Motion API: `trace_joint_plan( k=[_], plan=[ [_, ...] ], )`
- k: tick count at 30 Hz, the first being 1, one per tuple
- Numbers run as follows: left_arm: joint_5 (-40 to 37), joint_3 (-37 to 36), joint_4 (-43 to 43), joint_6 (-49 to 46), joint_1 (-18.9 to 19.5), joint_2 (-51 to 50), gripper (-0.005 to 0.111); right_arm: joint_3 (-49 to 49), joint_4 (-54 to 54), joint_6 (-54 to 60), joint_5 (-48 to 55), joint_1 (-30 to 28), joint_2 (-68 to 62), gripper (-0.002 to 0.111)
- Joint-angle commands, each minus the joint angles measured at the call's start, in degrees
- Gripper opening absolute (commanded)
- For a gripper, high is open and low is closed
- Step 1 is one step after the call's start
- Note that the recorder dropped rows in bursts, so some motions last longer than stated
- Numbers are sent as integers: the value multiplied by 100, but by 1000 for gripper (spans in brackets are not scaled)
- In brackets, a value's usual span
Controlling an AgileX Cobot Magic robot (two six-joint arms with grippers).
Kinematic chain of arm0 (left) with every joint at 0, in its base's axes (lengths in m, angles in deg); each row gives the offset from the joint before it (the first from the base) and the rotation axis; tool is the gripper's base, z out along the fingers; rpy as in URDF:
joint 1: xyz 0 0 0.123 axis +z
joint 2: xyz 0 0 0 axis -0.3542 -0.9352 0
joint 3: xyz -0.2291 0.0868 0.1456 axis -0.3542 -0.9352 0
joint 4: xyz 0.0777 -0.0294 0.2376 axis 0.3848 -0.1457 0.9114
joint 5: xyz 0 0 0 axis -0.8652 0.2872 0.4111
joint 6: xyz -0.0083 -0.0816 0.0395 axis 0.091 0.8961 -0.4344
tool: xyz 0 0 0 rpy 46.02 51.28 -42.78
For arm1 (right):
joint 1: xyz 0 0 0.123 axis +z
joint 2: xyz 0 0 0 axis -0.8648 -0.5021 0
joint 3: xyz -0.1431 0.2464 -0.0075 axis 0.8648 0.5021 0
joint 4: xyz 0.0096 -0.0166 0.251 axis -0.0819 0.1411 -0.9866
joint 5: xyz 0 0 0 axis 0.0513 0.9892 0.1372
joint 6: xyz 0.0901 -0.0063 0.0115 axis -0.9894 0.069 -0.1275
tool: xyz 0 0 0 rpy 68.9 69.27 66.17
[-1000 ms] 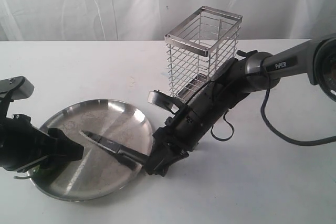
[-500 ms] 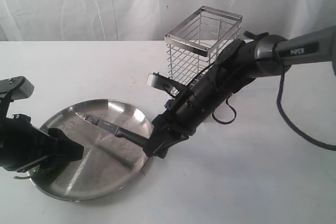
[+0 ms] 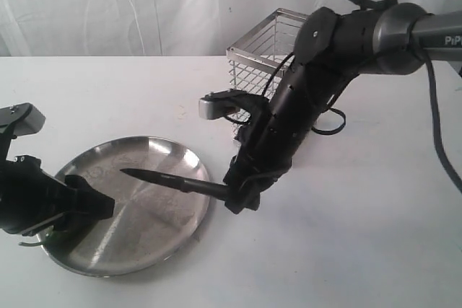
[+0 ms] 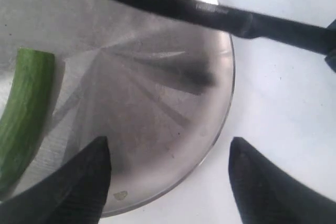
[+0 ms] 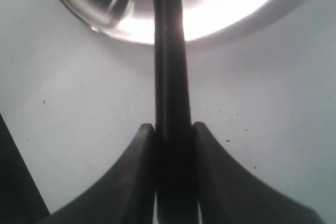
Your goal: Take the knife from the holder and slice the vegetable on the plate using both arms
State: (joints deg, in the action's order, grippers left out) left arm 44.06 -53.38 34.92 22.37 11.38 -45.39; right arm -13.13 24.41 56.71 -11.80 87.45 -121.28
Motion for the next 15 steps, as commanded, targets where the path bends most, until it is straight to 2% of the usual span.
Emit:
trace_joint_plan(
  k=[1,10,15],
  plan=[
    [-119,27,-105,44,6,402,67,6,426,-374,-426,478,184,0],
    [-153,217,214,76,6,1440,67,6,1074,-1251,-1432,1150,385,0],
    [-185,217,1030,872,6,1615,64,15,1612,-1602,-1670,1541,385,0]
  ],
)
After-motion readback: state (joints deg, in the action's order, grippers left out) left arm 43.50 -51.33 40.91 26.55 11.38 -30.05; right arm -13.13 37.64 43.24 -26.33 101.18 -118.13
